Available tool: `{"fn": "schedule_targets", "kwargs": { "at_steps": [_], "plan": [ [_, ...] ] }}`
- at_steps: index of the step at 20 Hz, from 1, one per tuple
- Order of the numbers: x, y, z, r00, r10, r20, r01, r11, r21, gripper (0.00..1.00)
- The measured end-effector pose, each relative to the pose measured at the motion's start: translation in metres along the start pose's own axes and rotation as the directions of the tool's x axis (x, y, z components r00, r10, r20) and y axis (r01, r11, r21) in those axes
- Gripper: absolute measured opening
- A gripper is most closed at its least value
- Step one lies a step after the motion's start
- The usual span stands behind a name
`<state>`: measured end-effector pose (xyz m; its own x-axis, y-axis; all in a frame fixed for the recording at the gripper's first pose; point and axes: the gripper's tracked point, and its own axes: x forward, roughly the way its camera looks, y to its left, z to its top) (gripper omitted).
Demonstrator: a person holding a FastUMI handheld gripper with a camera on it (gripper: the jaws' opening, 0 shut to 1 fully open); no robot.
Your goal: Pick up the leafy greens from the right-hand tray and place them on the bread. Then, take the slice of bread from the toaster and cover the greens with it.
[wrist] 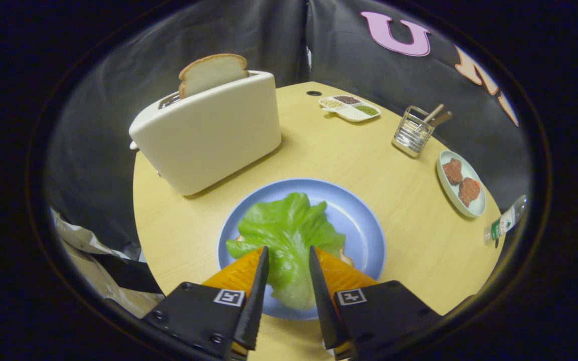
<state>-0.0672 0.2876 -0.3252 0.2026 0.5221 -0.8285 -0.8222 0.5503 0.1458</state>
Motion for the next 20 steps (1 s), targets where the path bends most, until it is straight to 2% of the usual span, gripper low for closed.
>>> {"fn": "schedule_targets", "kwargs": {
  "at_steps": [4, 5, 14, 20],
  "plan": [
    [-0.008, 0.013, 0.013, 0.999, -0.015, 0.039, 0.016, 1.0, -0.014, 0.95],
    [-0.015, 0.018, 0.02, 0.998, -0.018, 0.055, 0.019, 1.0, -0.014, 1.0],
    [-0.065, 0.052, 0.115, 0.984, -0.033, 0.175, 0.019, 0.997, 0.076, 1.0],
    [-0.071, 0.062, 0.177, 0.973, -0.047, 0.225, 0.007, 0.985, 0.175, 1.0]
  ]
}}
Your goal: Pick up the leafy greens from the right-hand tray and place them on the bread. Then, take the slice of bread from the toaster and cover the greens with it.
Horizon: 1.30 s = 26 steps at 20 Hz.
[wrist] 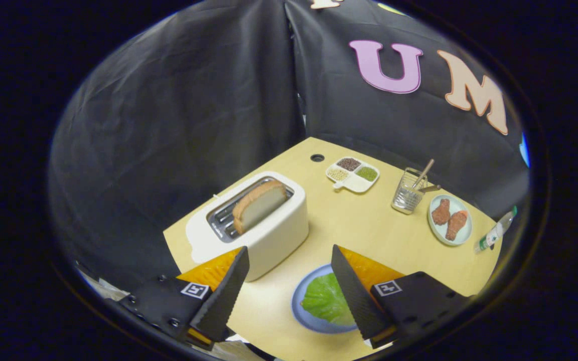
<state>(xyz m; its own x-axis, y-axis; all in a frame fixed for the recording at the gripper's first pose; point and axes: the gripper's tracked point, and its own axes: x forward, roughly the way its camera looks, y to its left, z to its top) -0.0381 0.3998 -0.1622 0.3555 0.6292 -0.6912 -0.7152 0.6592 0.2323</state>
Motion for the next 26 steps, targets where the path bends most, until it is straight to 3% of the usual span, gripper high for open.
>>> {"fn": "schedule_targets", "kwargs": {
  "at_steps": [14, 20, 26],
  "plan": [
    [0.062, 0.048, 0.046, 0.999, 0.035, -0.009, -0.034, 0.991, 0.127, 1.0],
    [0.09, 0.045, 0.044, 0.998, 0.02, -0.052, -0.009, 0.977, 0.211, 0.82],
    [0.097, 0.049, 0.035, 0.995, 0.01, -0.094, 0.01, 0.978, 0.208, 0.63]
  ]
}}
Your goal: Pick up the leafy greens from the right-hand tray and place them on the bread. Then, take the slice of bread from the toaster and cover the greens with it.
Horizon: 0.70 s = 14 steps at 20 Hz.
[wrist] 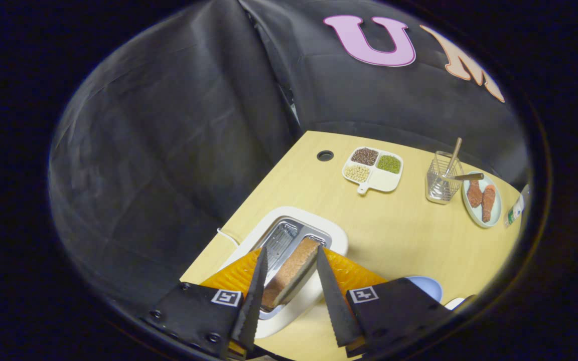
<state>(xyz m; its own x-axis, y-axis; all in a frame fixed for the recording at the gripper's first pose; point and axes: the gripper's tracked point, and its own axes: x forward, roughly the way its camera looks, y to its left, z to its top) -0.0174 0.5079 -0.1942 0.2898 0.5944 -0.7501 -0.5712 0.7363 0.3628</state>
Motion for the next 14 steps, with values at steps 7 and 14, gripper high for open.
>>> {"fn": "schedule_targets", "kwargs": {
  "at_steps": [7, 14],
  "plan": [
    [-0.001, -0.005, 0.002, 1.0, -0.025, 0.019, 0.025, 1.0, 0.0, 0.29],
    [-0.024, -0.005, 0.014, 0.996, 0.034, 0.082, -0.035, 0.999, 0.007, 0.09]
  ]
}}
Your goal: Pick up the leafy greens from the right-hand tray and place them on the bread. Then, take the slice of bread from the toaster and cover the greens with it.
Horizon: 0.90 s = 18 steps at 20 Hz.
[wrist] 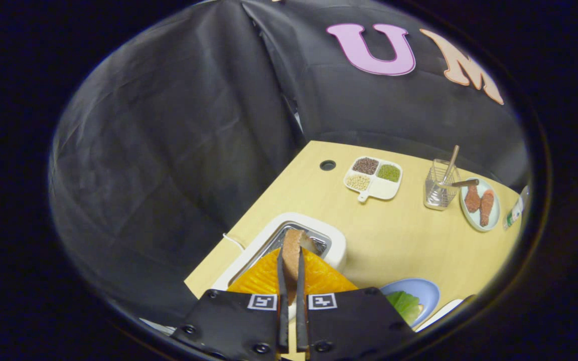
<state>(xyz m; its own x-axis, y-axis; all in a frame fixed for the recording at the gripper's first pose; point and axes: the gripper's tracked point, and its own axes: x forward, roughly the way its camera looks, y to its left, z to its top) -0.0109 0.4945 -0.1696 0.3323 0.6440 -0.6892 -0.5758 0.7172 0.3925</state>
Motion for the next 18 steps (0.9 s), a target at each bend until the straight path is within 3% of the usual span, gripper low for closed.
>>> {"fn": "schedule_targets", "kwargs": {
  "at_steps": [12, 18],
  "plan": [
    [-0.06, -0.026, 0.029, 0.983, 0.095, 0.157, -0.11, 0.99, 0.087, 0.09],
    [-0.08, -0.053, 0.019, 0.978, 0.073, 0.194, -0.097, 0.988, 0.121, 0.09]
  ]
}}
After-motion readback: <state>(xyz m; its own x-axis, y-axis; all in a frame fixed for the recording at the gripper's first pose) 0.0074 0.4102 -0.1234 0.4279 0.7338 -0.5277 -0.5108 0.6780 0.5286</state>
